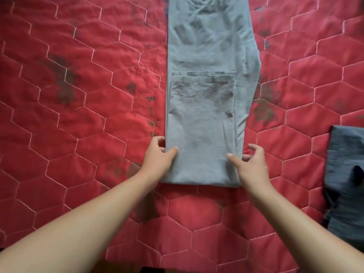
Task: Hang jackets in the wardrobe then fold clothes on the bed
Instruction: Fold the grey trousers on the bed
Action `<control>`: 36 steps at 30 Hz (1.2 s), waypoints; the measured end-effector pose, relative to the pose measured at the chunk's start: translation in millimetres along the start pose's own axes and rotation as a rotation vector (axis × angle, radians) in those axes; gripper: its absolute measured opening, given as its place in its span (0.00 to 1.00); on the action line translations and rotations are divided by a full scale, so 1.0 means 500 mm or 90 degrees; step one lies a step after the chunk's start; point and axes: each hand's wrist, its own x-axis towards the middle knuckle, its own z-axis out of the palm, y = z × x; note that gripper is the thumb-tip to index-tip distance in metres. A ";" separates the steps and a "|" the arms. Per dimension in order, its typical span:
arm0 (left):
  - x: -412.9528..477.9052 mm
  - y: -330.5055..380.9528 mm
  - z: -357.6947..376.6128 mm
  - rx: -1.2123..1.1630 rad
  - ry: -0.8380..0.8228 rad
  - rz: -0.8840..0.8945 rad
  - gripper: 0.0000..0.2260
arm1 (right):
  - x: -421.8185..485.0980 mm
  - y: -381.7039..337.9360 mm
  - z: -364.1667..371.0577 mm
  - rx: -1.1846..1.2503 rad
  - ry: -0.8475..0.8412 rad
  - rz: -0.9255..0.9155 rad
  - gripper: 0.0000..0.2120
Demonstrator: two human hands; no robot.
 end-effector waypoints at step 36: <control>-0.031 0.009 -0.010 0.026 -0.017 0.027 0.20 | 0.024 -0.020 0.011 -0.102 -0.166 -0.056 0.21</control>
